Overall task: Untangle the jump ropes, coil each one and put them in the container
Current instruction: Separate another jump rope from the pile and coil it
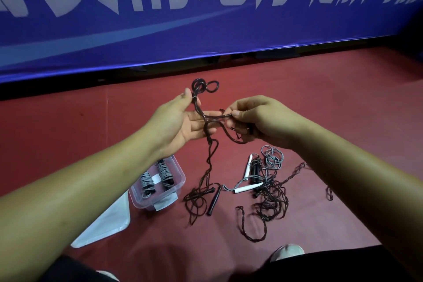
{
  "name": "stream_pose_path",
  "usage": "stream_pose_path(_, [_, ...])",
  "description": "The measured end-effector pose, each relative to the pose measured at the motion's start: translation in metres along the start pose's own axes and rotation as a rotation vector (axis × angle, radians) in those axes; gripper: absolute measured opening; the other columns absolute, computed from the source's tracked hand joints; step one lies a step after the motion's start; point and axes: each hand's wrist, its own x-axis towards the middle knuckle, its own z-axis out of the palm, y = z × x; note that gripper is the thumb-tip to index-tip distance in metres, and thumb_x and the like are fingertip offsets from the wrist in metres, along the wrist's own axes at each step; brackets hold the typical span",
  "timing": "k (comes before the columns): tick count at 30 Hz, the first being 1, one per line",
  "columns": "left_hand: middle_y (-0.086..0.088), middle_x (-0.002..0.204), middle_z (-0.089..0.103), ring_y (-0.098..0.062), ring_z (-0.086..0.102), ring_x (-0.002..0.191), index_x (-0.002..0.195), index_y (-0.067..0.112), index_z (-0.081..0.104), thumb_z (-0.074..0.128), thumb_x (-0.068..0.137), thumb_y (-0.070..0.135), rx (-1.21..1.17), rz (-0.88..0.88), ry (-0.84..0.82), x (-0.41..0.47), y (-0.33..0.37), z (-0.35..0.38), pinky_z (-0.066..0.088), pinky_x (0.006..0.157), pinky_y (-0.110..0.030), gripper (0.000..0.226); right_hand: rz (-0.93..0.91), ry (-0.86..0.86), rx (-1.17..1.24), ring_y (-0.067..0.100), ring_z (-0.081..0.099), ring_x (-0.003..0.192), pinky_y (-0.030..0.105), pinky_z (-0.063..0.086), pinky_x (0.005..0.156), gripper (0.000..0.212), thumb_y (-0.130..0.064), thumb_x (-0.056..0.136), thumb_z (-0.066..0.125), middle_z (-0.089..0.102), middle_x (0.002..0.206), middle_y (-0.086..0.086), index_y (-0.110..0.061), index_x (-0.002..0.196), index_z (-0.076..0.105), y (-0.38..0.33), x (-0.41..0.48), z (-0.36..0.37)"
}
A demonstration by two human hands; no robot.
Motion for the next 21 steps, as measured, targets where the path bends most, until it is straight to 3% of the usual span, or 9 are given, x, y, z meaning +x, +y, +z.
stream_pose_path(3, [-0.019,0.078,0.068,-0.026,0.067,0.058,0.099,0.016,0.045,0.034,0.106,0.041,0.147,-0.012,0.065,-0.002,-0.005,0.005,0.05,0.05,-0.028,0.028,0.036,-0.053,0.018,0.013,0.023,0.05,0.026,0.016,0.048,0.017,0.0,0.1,0.045,0.037,0.062,0.005,-0.001,0.091,0.059,0.0,-0.003,-0.003])
stream_pose_path(5, [-0.01,0.072,0.055,-0.018,0.052,0.043,0.092,0.014,0.049,0.036,0.106,0.04,0.255,0.033,0.122,0.002,-0.009,0.004,0.039,0.043,-0.022,0.033,0.026,-0.083,-0.107,0.012,0.019,0.047,0.021,0.018,0.043,0.011,-0.009,0.099,0.056,0.026,0.057,0.001,0.0,0.097,0.062,-0.006,-0.007,-0.002])
stream_pose_path(8, [-0.004,0.062,0.048,-0.012,0.03,0.039,0.089,0.009,0.054,0.044,0.104,0.038,0.361,0.056,0.067,0.005,-0.008,0.005,0.025,0.041,-0.018,0.034,-0.009,-0.066,-0.316,0.01,0.021,0.044,0.019,0.025,0.041,0.021,-0.017,0.096,0.063,0.024,0.054,-0.001,0.003,0.098,0.068,-0.012,-0.008,-0.004])
stream_pose_path(11, [-0.004,0.062,0.052,-0.01,0.032,0.045,0.095,0.004,0.062,0.064,0.094,0.024,0.592,0.065,-0.121,0.0,-0.004,0.004,0.028,0.042,-0.018,0.02,0.01,-0.007,-0.344,0.011,0.022,0.044,0.02,0.026,0.042,0.026,-0.019,0.097,0.062,0.025,0.052,-0.004,0.005,0.099,0.068,-0.011,-0.005,-0.012])
stream_pose_path(13, [-0.008,0.068,0.051,-0.009,0.036,0.047,0.092,0.004,0.068,0.069,0.09,0.017,0.691,0.084,-0.138,0.001,-0.005,0.003,0.03,0.043,-0.017,0.013,0.025,0.001,-0.346,0.012,0.021,0.044,0.02,0.026,0.042,0.023,-0.019,0.099,0.06,0.025,0.051,-0.004,0.001,0.094,0.069,-0.011,-0.005,-0.015])
stream_pose_path(17, [-0.007,0.069,0.058,-0.012,0.052,0.048,0.089,0.005,0.067,0.063,0.094,0.011,0.526,0.029,0.01,0.007,-0.008,0.003,0.042,0.044,-0.018,0.01,0.024,-0.021,-0.356,0.011,0.022,0.042,0.02,0.026,0.04,0.028,-0.021,0.101,0.057,0.026,0.051,-0.003,-0.009,0.076,0.063,-0.007,-0.007,-0.014])
stream_pose_path(21, [-0.003,0.065,0.058,-0.013,0.057,0.06,0.092,0.004,0.067,0.057,0.096,0.004,0.42,0.026,0.026,0.008,-0.006,0.002,0.049,0.057,-0.02,0.011,0.067,-0.053,-0.322,0.01,0.023,0.044,0.019,0.026,0.04,0.037,-0.022,0.103,0.053,0.027,0.054,-0.003,-0.019,0.067,0.061,-0.003,-0.006,-0.02])
